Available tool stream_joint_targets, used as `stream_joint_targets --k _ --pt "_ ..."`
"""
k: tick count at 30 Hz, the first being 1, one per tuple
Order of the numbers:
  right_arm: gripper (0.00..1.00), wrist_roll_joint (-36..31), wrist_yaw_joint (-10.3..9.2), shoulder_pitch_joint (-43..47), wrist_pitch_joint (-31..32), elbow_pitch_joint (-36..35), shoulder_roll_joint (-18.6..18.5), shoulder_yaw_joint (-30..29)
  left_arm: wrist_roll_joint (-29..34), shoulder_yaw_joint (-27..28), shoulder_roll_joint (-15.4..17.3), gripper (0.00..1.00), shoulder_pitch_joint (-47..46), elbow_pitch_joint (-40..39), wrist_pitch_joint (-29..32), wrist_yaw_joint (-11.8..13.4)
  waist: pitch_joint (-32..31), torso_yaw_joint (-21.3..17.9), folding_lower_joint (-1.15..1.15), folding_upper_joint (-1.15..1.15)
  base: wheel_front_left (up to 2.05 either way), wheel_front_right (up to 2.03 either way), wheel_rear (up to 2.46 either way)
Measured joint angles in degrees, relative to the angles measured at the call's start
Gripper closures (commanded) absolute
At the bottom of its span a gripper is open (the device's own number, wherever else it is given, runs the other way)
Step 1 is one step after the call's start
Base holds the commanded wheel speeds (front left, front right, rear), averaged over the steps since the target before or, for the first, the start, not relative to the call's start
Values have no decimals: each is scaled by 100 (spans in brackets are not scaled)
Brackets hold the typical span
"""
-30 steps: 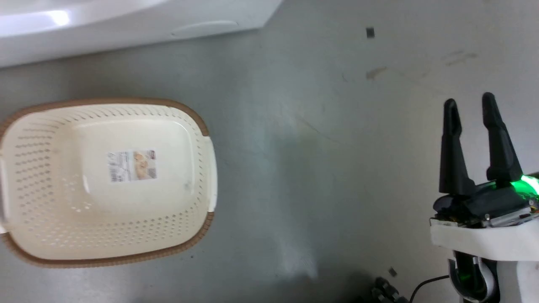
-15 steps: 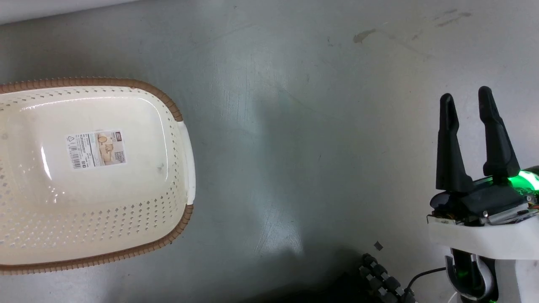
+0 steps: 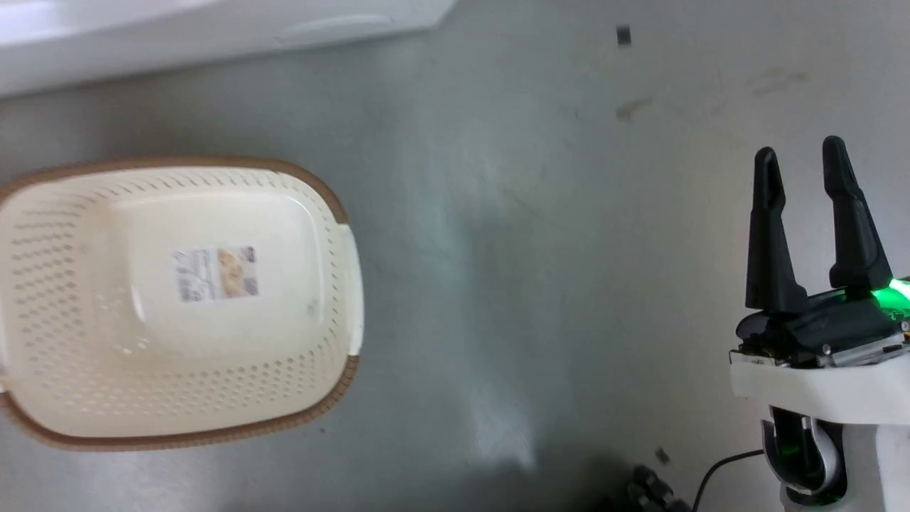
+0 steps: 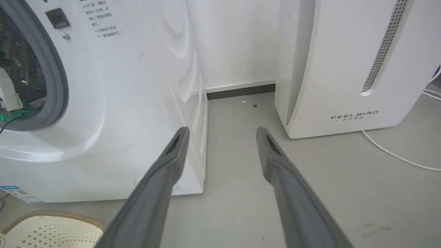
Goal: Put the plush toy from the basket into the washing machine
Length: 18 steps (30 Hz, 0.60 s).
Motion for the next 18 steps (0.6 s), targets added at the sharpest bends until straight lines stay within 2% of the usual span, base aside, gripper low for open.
stream_joint_targets --k 5,10,11,18 --pt "0 -189 0 -5 0 154 0 -104 -404 77 -417 0 676 271 -831 0 -589 178 0 0 0 0 0" --pt "0 -355 0 114 0 326 1 -164 -597 147 -922 0 1483 225 -1139 9 -1296 405 -1 0 0 0 0" --pt "0 -476 0 213 1 393 -1 -186 -660 274 -1080 0 1835 -86 -1173 58 -1593 510 -1 0 0 0 0" --pt "0 -602 0 584 0 578 0 -264 -545 979 -1365 0 3701 -2250 -1181 465 -2558 903 -1 0 0 0 0"
